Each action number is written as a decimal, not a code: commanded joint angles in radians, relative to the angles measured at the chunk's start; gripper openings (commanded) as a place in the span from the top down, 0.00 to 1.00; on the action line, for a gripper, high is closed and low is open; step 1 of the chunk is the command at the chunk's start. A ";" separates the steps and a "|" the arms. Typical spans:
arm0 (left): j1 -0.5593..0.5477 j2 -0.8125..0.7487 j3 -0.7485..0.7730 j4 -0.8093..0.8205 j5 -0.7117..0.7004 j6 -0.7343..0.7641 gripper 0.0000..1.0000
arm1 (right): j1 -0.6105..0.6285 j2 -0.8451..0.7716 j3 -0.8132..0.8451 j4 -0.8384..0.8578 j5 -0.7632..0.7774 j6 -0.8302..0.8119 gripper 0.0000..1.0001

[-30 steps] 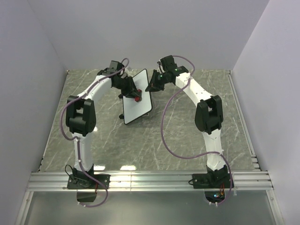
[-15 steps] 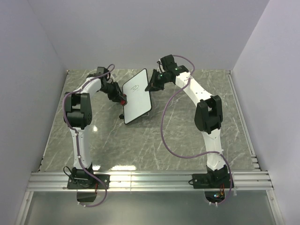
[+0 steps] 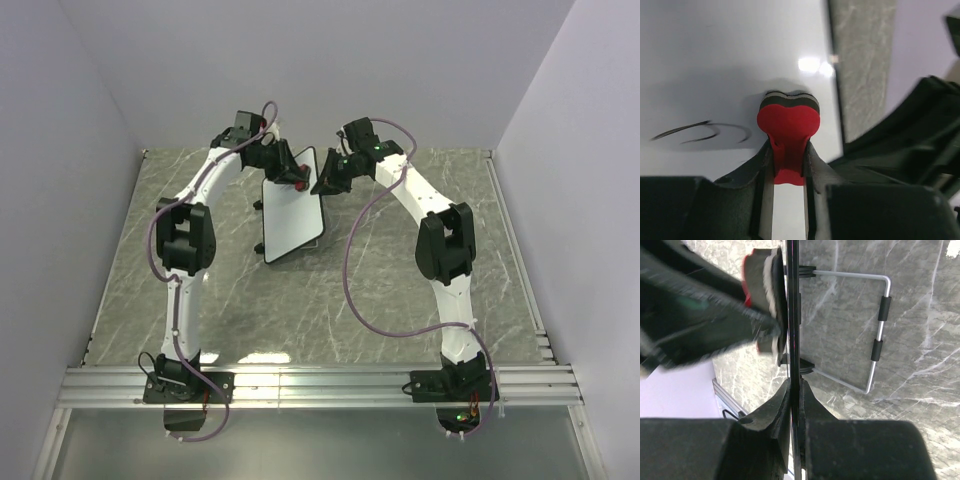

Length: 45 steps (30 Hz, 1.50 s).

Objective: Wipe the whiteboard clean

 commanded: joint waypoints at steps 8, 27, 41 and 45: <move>-0.013 0.120 0.018 -0.061 -0.059 -0.018 1.00 | 0.024 0.019 -0.020 -0.017 0.000 -0.040 1.00; 0.036 0.145 0.042 -0.147 -0.034 0.134 1.00 | 0.040 0.025 -0.027 -0.029 0.001 -0.049 1.00; -0.166 0.078 -0.027 -0.127 0.085 0.153 1.00 | 0.056 0.019 -0.037 -0.053 0.008 -0.074 1.00; -0.188 0.068 -0.062 -0.118 0.125 0.152 1.00 | 0.059 0.007 -0.060 -0.044 0.008 -0.074 1.00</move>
